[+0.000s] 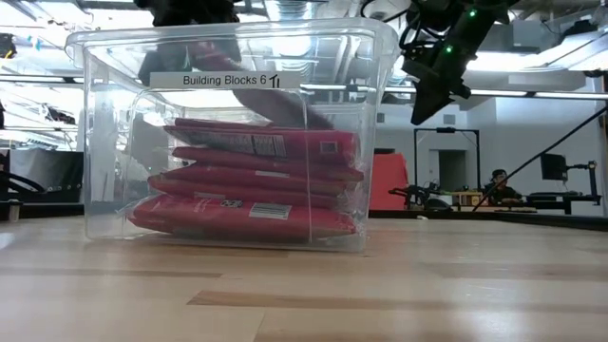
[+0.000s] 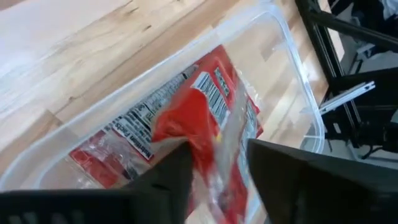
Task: Sort popcorn bags into baskets
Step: Put the red popcorn bag into the container, then return to Home Position
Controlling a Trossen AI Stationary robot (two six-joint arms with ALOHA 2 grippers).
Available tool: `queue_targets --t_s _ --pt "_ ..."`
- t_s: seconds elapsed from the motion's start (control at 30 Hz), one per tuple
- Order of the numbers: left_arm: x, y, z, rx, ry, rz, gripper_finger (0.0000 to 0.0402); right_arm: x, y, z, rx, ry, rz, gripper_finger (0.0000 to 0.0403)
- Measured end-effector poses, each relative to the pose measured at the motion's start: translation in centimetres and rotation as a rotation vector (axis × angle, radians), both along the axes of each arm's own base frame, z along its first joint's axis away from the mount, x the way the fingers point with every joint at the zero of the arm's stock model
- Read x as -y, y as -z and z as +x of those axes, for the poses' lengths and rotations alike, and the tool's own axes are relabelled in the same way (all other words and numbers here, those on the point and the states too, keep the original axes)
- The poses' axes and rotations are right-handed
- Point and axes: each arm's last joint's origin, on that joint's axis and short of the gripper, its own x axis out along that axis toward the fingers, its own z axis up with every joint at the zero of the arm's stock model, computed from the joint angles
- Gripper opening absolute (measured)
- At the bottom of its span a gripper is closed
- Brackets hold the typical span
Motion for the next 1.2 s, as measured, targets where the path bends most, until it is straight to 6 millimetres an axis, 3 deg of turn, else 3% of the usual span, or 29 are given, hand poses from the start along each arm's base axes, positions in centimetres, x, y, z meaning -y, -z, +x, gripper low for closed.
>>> queue_targets --t_s 0.2,0.37,0.5,0.63,0.77,0.9,1.07,1.2 --pt "-1.0 0.0 0.0 0.004 0.032 -0.008 0.0233 0.0 0.0 0.0 0.001 -0.005 0.007 0.0066" --pt "-2.8 -0.5 -0.1 0.026 0.084 -0.106 0.0281 -0.4 -0.8 -0.1 0.082 -0.058 0.021 0.0066" --pt "-4.8 -3.2 -0.3 0.145 0.157 -0.148 0.0292 -1.6 -3.5 -0.8 0.249 -0.170 -0.056 0.0066" --pt "-6.6 -8.1 -1.2 0.329 0.218 -0.060 0.0292 -3.6 -7.4 -3.0 0.384 -0.313 -0.219 0.0066" --pt "-7.4 -13.5 -3.1 0.494 0.285 0.125 0.0293 -5.7 -10.1 -6.2 0.431 -0.421 -0.399 0.0066" --pt "-7.9 -17.7 -6.4 0.518 0.270 0.346 0.0293 -7.3 -10.8 -9.4 0.405 -0.474 -0.474 0.0066" --pt "-7.6 -20.9 -11.7 0.399 0.155 0.642 0.0293 -9.0 -10.9 -12.8 0.477 -0.468 -0.409 0.0066" --pt "-6.4 -21.6 -14.4 0.427 0.146 0.791 0.0293 -10.0 -10.8 -15.4 0.583 -0.404 -0.398 0.0066"
